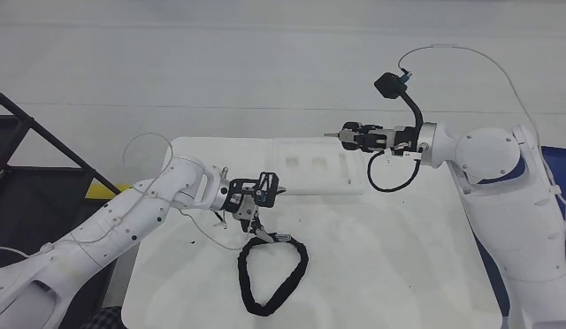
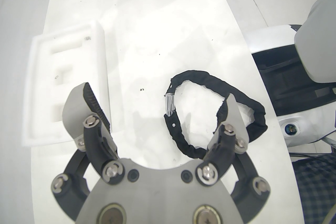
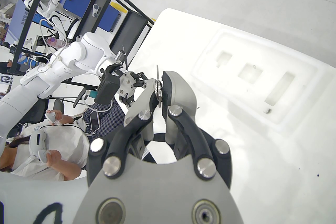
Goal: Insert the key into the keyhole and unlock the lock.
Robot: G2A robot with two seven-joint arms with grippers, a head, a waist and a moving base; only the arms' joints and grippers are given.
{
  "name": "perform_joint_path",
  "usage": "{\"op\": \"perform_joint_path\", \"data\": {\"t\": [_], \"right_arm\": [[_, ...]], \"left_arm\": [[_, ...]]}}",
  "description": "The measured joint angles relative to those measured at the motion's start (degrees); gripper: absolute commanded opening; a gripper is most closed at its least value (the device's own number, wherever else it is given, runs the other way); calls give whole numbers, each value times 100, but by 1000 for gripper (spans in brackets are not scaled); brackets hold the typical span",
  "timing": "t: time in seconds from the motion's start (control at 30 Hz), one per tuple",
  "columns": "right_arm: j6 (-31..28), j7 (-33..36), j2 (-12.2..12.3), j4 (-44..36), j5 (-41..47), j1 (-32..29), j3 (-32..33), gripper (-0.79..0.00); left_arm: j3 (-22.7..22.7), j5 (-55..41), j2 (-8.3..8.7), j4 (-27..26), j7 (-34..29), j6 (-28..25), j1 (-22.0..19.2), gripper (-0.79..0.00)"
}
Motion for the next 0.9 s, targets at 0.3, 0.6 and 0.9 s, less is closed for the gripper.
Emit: {"op": "perform_joint_path", "data": {"t": [0.3, 0.6, 0.9], "right_arm": [[0, 0, 0, 0, 0, 0, 0, -785], [0, 0, 0, 0, 0, 0, 0, -785], [0, 0, 0, 0, 0, 0, 0, -785]], "left_arm": [[-93, 1160, 20, 132, 1237, 470, 680, 0], [146, 2458, -173, 684, 2616, 871, 1037, 0], [450, 3049, -582, 1432, 3037, 758, 796, 0]]}}
